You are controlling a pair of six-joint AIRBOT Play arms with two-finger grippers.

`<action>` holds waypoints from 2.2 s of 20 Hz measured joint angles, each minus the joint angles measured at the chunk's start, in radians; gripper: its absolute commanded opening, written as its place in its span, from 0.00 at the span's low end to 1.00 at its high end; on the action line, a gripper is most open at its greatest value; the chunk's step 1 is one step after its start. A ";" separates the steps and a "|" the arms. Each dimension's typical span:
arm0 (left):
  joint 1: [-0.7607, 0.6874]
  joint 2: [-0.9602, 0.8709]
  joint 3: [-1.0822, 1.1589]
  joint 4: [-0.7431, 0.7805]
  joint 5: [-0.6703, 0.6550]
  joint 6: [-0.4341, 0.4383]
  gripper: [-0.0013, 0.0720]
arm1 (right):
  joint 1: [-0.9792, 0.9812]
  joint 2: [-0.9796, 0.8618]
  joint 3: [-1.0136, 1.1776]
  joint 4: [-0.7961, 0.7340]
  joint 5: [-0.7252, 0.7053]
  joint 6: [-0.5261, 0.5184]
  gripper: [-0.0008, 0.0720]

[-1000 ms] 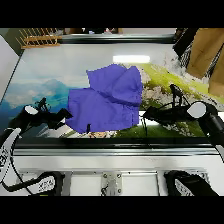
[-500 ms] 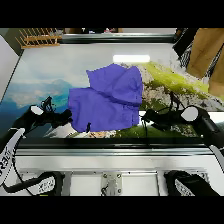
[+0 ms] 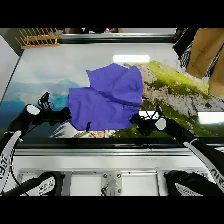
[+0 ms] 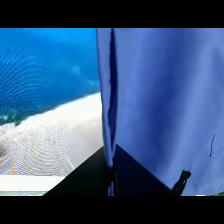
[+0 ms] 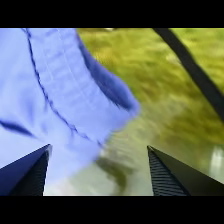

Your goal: Fold the clothes and pants, and hang the long-sleeved shirts on hangers.

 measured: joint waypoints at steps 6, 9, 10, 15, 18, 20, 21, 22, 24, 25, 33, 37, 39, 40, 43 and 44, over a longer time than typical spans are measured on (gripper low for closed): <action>0.000 0.003 0.000 0.000 0.000 0.000 0.03 | 0.037 -0.073 0.014 0.025 -0.103 -0.016 0.03; 0.000 0.005 0.002 0.000 -0.002 0.001 0.03 | 0.040 -0.074 0.023 0.026 -0.117 -0.082 0.03; 0.003 0.012 0.010 0.000 -0.008 0.001 0.03 | 0.037 -0.064 0.032 0.026 -0.118 -0.122 0.03; 0.031 0.178 0.203 -0.005 -0.090 0.002 0.03 | -0.076 0.094 0.238 -0.011 0.035 -0.327 0.03; 0.014 0.342 0.415 -0.008 -0.152 0.000 0.03 | -0.154 0.202 0.494 -0.062 0.280 -0.389 0.03; -0.022 0.451 0.549 -0.010 -0.164 -0.008 0.03 | -0.179 0.271 0.676 -0.080 0.444 -0.406 0.03; -0.045 0.499 0.603 -0.011 -0.161 -0.015 0.03 | -0.184 0.302 0.752 -0.085 0.510 -0.406 0.03; -0.072 0.548 0.655 -0.012 -0.149 -0.019 0.03 | -0.187 0.333 0.823 -0.089 0.573 -0.393 0.03; -0.126 0.625 0.731 -0.011 -0.116 -0.027 0.03 | -0.190 0.394 0.923 -0.092 0.664 -0.341 0.03; -0.149 0.653 0.758 -0.008 -0.100 -0.032 0.03 | -0.191 0.421 0.953 -0.093 0.697 -0.307 0.03; -0.212 0.525 0.845 0.118 -0.082 -0.077 0.03 | -0.193 0.422 0.967 -0.112 0.941 -0.067 0.03; -0.215 0.219 0.852 0.162 -0.094 -0.089 0.03 | -0.195 0.230 0.888 -0.174 0.960 -0.092 0.03; -0.216 0.043 0.874 0.169 -0.101 -0.095 0.03 | -0.201 0.092 0.872 -0.182 0.921 -0.122 0.03; -0.216 -0.041 0.898 0.171 -0.107 -0.095 0.03 | -0.206 0.024 0.869 -0.166 0.890 -0.136 0.03; -0.216 -0.262 1.021 0.173 -0.131 -0.095 0.03 | -0.233 -0.169 0.878 -0.077 0.772 -0.177 0.03; -0.216 -0.319 1.065 0.173 -0.138 -0.095 0.03 | -0.243 -0.212 0.882 -0.048 0.736 -0.194 0.03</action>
